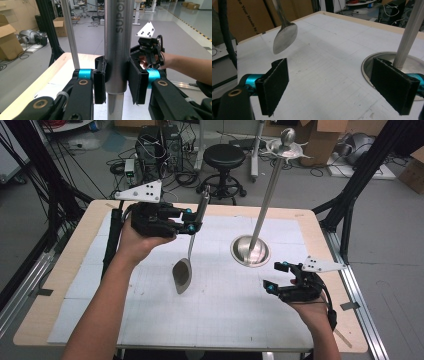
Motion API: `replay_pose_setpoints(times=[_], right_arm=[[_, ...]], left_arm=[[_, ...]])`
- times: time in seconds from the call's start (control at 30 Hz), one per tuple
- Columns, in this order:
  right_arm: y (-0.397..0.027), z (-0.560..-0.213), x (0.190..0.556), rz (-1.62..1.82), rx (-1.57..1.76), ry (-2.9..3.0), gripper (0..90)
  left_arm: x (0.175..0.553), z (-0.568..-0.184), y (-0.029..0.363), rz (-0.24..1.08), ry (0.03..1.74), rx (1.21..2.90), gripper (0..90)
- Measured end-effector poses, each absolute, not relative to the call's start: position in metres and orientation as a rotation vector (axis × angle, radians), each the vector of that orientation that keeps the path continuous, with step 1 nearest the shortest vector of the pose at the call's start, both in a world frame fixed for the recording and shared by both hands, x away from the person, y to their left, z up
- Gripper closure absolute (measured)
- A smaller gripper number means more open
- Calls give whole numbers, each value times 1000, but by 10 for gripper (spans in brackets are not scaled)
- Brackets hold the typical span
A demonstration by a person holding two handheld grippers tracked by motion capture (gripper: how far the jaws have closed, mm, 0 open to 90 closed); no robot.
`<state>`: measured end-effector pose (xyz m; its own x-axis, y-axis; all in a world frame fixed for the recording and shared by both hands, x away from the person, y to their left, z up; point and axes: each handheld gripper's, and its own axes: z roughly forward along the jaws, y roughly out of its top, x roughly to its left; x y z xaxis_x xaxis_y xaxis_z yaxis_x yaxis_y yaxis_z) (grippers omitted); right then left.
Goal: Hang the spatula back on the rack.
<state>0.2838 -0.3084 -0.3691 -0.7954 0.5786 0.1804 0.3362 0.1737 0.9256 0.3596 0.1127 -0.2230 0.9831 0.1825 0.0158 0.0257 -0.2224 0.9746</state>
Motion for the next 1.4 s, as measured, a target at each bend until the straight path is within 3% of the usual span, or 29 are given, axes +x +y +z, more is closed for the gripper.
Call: replay_pose_setpoints(times=[1.4], right_arm=[[-314, -370, 281, 1692, 898, 2222, 149]], left_arm=[[431, -191, 27, 111, 137, 1806, 692]])
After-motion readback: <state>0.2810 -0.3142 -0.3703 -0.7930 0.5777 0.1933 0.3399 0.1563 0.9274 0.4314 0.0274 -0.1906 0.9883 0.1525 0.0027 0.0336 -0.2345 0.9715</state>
